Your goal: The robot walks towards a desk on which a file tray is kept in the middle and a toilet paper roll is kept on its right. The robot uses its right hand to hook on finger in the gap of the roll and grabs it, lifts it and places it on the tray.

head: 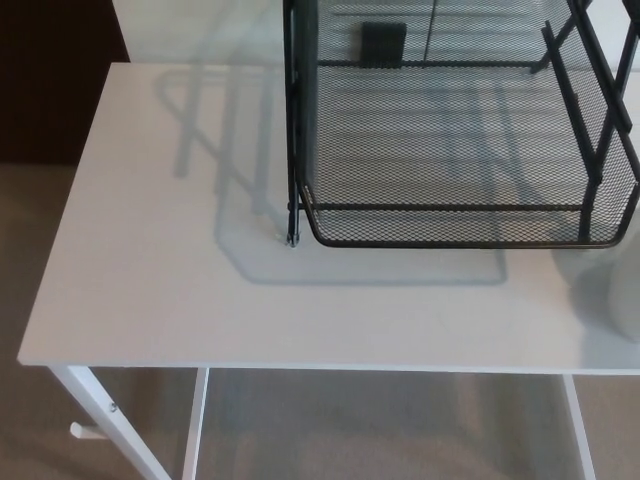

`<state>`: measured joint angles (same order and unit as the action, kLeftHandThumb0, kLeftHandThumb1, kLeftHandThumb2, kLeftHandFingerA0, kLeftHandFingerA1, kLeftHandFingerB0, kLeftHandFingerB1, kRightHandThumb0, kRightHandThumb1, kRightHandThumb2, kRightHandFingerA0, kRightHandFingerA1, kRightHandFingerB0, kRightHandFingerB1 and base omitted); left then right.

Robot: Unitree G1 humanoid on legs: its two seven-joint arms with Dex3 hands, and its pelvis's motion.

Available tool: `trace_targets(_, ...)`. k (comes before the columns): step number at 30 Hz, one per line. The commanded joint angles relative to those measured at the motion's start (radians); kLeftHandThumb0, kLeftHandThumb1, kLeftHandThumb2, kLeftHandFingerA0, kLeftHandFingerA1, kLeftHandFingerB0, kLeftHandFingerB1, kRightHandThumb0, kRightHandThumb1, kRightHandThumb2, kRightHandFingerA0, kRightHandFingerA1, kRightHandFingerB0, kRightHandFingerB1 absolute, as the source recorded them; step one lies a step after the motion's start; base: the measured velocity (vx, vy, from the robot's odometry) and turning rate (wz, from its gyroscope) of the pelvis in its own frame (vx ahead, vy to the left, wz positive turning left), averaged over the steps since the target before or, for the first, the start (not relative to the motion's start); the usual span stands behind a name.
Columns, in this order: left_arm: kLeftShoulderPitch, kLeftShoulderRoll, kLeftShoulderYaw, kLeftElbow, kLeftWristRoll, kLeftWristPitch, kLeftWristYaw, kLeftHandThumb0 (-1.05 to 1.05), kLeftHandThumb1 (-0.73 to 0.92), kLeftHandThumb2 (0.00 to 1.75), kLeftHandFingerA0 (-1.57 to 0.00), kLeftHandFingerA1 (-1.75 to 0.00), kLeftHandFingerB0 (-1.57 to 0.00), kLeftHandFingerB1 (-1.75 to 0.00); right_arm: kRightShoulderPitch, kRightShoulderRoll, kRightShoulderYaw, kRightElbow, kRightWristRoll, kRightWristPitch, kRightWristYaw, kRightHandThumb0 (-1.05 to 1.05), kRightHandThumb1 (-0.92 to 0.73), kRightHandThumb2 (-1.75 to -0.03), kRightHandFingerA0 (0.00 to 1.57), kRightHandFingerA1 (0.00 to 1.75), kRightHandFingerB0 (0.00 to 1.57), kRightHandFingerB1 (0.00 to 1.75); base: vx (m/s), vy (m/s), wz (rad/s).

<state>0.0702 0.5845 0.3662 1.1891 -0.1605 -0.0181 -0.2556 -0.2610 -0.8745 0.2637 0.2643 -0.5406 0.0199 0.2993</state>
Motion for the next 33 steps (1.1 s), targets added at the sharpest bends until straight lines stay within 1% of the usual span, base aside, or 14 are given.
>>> trace_targets(1, 0.001, 0.007, 0.000, 0.008, 0.004, -0.015, 0.014, -0.79, 0.92, 0.73, -0.34, -0.49, -0.19, -0.35, 0.010, 0.030, 0.128, 0.044, -0.222, -0.016, -0.128, -0.44, -0.50, -0.79, 0.84, 1.25, 0.56, 0.53, 0.00, 0.000, 0.00)
trace_targets(2, 0.001, 0.013, -0.004, 0.005, 0.009, -0.015, 0.012, -0.79, 0.92, 0.73, -0.34, -0.48, -0.18, -0.35, 0.010, 0.030, 0.135, 0.050, -0.229, -0.035, -0.156, -0.25, -0.58, -0.58, 0.75, 1.42, 0.63, 0.42, 0.00, 0.000, 0.00)
trace_targets(4, -0.002, 0.008, 0.003, 0.017, 0.003, -0.024, 0.018, -0.79, 0.92, 0.72, -0.34, -0.49, -0.19, -0.36, 0.000, 0.027, 0.173, 0.079, -0.298, -0.056, -0.253, -0.19, -0.60, -0.59, 0.83, 1.37, 0.89, 0.53, 0.00, 0.000, 0.00)
trace_targets(6, -0.010, 0.008, 0.009, 0.027, -0.002, -0.012, 0.022, -0.79, 0.91, 0.72, -0.34, -0.50, -0.19, -0.36, 0.005, 0.019, 0.197, 0.063, -0.355, -0.026, -0.303, -0.29, -0.57, -0.61, 0.75, 1.52, 0.92, 0.56, 0.00, 0.000, 0.00)
trace_targets(9, -0.005, 0.009, 0.006, 0.022, 0.000, -0.013, 0.019, -0.79, 0.92, 0.72, -0.35, -0.48, -0.19, -0.35, 0.018, 0.021, 0.199, 0.079, -0.377, -0.044, -0.435, -0.28, -0.55, -0.58, 0.82, 1.59, 0.91, 0.59, 0.00, 0.000, 0.00)
trace_targets(10, -0.003, 0.009, 0.009, 0.014, -0.005, -0.005, 0.016, -0.78, 0.74, 1.08, -0.30, -0.57, -0.14, -0.47, 0.028, 0.018, 0.185, 0.076, -0.357, -0.060, -0.449, -0.35, -0.56, -0.63, 0.80, 1.54, 0.84, 0.64, 0.00, 0.000, 0.00)
trace_targets(11, -0.002, 0.008, 0.009, 0.013, -0.004, -0.008, 0.016, -0.79, 0.92, 0.72, -0.35, -0.49, -0.19, -0.36, 0.035, 0.017, 0.179, 0.070, -0.353, -0.061, -0.465, -0.29, -0.59, -0.60, 0.79, 1.59, 0.90, 0.66, 0.00, 0.000, 0.00)
trace_targets(14, 0.001, 0.015, -0.003, 0.018, 0.011, -0.022, 0.017, -0.79, 0.92, 0.73, -0.35, -0.49, -0.20, -0.36, 0.050, 0.020, 0.157, 0.077, -0.336, -0.106, -0.571, -0.35, -0.48, -0.63, 0.89, 1.51, 0.96, 0.78, 0.00, 0.000, 0.00)
trace_targets(15, 0.003, 0.015, -0.003, 0.022, 0.011, -0.025, 0.017, -0.78, 0.75, 1.10, -0.30, -0.57, -0.15, -0.47, 0.055, 0.017, 0.152, 0.072, -0.327, -0.110, -0.567, -0.35, -0.49, -0.64, 0.88, 1.51, 0.94, 0.78, 0.00, 0.000, 0.00)
trace_targets(16, 0.002, 0.016, -0.005, 0.024, 0.013, -0.025, 0.018, -0.78, 0.75, 1.10, -0.30, -0.56, -0.15, -0.47, 0.057, 0.011, 0.143, 0.066, -0.315, -0.120, -0.563, -0.36, -0.52, -0.64, 0.83, 1.52, 0.94, 0.74, 0.00, 0.000, 0.00)
trace_targets(23, 0.009, 0.018, 0.003, 0.027, 0.005, -0.020, 0.014, -0.77, 0.74, 1.08, -0.31, -0.57, -0.17, -0.48, 0.060, -0.007, 0.108, 0.066, -0.292, -0.162, -0.617, -0.29, -0.54, -0.56, 0.86, 1.55, 0.92, 0.60, 0.00, 0.000, 0.00)
trace_targets(24, 0.013, 0.019, 0.003, 0.028, 0.006, -0.025, 0.016, -0.79, 0.92, 0.70, -0.40, -0.48, -0.24, -0.36, 0.056, -0.014, 0.097, 0.068, -0.278, -0.177, -0.615, -0.22, -0.58, -0.60, 0.87, 1.51, 0.94, 0.65, 0.00, 0.000, 0.00)
trace_targets(32, 0.054, 0.034, -0.003, 0.013, 0.014, -0.043, 0.011, -0.78, 0.92, 0.73, -0.40, -0.47, -0.24, -0.36, 0.050, -0.043, -0.046, 0.023, -0.161, -0.222, -0.523, -0.19, -0.62, -0.61, 0.85, 1.48, 0.92, 0.77, 0.00, 0.000, 0.00)
trace_targets(33, 0.062, 0.034, -0.005, 0.012, 0.015, -0.054, -0.001, -0.77, 0.76, 1.12, -0.32, -0.57, -0.15, -0.48, 0.053, -0.066, -0.092, -0.001, -0.125, -0.220, -0.474, -0.19, -0.63, -0.61, 0.89, 1.35, 0.93, 0.65, 0.00, 0.000, 0.00)
